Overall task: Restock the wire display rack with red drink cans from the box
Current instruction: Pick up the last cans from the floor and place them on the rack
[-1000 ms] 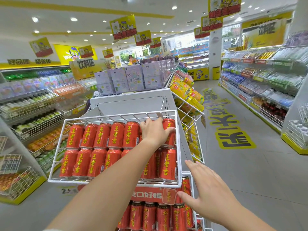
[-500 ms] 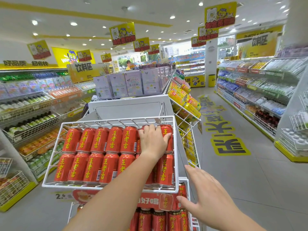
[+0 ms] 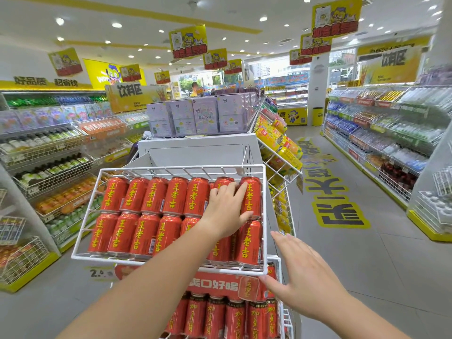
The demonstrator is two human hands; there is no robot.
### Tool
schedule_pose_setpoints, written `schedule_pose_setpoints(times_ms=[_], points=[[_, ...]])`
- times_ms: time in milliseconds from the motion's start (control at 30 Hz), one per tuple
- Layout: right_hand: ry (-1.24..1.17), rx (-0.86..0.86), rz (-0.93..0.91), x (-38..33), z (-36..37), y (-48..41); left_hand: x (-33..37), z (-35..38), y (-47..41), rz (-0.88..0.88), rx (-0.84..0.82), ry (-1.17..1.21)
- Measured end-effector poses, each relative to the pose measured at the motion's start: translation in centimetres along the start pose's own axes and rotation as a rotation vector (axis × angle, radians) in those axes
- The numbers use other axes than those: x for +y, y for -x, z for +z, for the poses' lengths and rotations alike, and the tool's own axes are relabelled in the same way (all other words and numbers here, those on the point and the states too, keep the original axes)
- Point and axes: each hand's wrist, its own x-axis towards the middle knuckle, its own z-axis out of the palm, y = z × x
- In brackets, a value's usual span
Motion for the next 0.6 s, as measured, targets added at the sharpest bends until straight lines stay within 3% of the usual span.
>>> schedule_pose_setpoints(times_ms=[100, 200, 333, 600], points=[[0.0, 0.005, -0.005, -0.1, 0.1, 0.0, -0.3, 0.4, 2.1, 0.068, 0.022, 0.002], [0.02, 0.019, -0.003, -0.1, 0.2, 0.1, 0.8, 0.9, 4.4, -0.069, 0.105, 0.114], [0.031, 0.012, 0.006, -0.1, 0.3, 0.2, 3.6, 1.4, 5.5, -0.301, -0.096, 0.213], [0.038, 0.003, 0.021, -0.4, 0.0, 0.2, 5.4, 1.5, 4.0, -0.42, -0.159, 0.322]])
